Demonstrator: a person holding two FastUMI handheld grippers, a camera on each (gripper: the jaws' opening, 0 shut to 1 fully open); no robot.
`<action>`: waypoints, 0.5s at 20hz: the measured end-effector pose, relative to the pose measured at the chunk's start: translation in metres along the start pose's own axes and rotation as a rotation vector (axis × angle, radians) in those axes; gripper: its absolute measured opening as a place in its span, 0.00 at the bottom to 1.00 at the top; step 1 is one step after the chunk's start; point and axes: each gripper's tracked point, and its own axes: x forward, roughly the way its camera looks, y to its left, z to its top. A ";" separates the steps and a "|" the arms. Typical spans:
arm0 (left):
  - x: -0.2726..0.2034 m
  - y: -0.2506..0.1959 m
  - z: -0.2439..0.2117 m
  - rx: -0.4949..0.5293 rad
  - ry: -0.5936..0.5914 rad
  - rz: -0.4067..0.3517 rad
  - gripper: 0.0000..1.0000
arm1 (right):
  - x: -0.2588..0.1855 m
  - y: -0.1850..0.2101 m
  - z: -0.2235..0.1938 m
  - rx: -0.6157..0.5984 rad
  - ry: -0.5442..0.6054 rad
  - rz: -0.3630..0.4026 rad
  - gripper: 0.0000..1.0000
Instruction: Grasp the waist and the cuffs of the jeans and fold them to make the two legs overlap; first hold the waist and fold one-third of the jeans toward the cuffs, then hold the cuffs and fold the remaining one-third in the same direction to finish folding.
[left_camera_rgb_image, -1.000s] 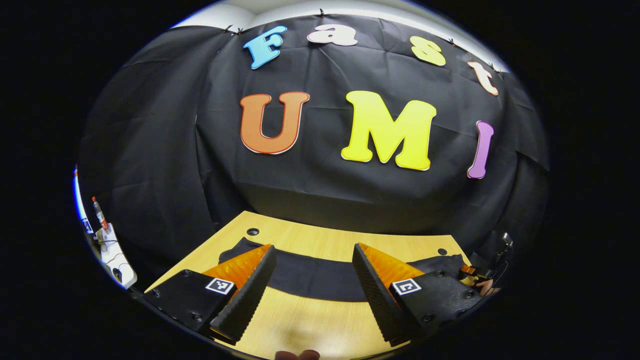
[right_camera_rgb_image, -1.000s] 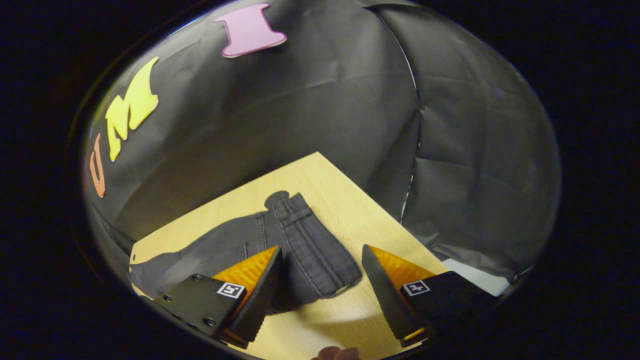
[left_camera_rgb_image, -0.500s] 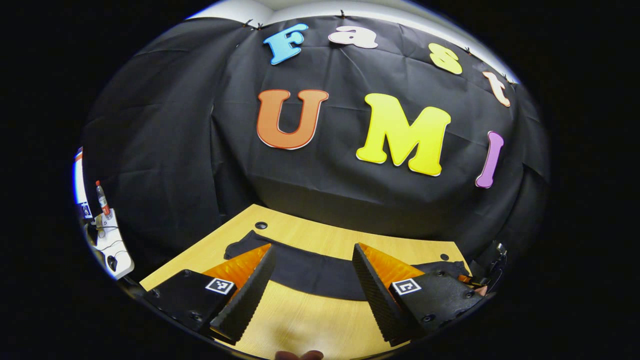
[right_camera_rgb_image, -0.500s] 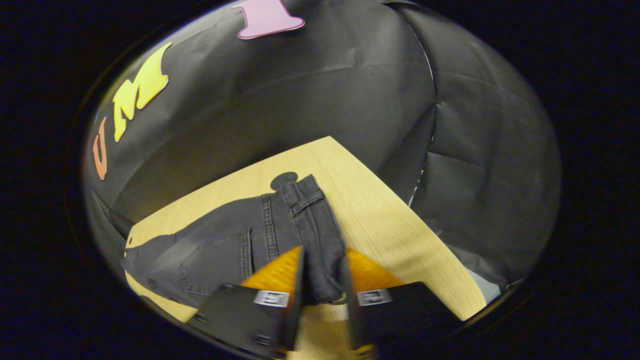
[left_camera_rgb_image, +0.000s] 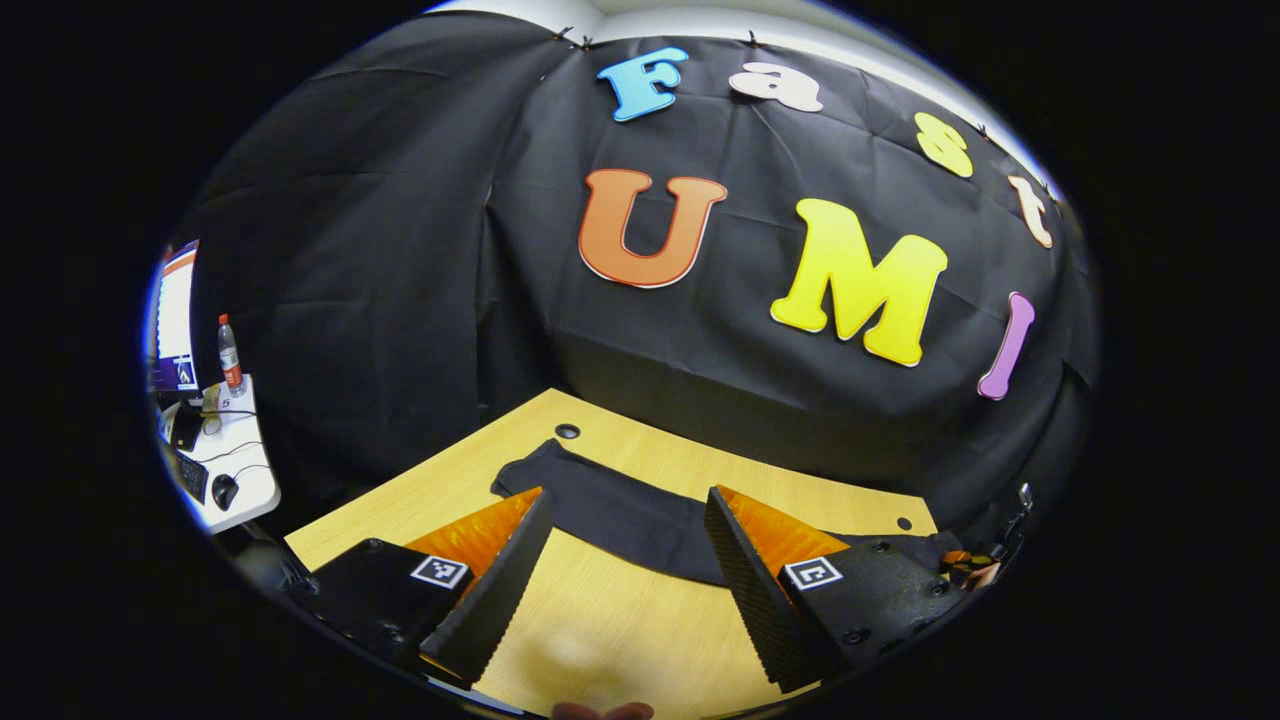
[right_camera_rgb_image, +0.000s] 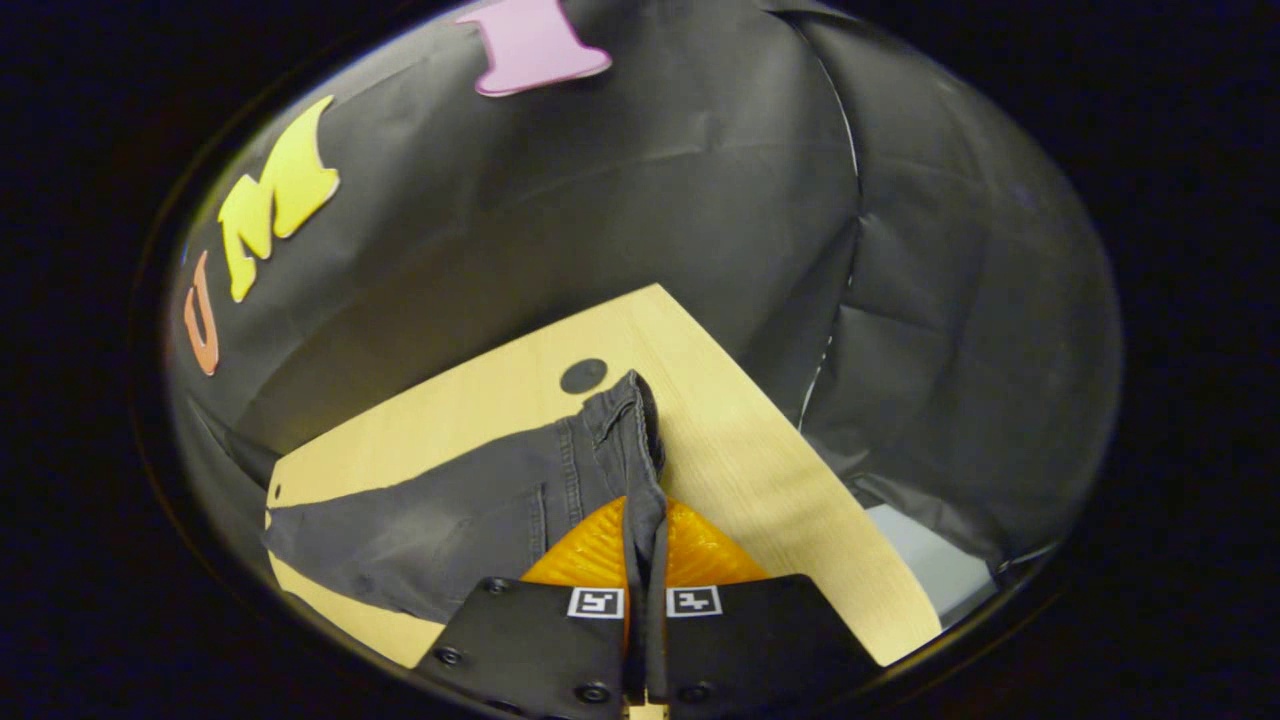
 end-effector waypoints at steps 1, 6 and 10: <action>0.001 0.008 0.001 -0.005 -0.005 0.003 0.99 | -0.011 0.008 0.008 -0.010 -0.019 0.011 0.01; 0.006 0.047 0.004 -0.067 -0.021 0.001 0.99 | -0.058 0.104 0.037 -0.163 -0.078 0.112 0.01; 0.006 0.085 0.003 -0.107 -0.031 0.020 0.99 | -0.101 0.204 0.032 -0.261 -0.109 0.193 0.00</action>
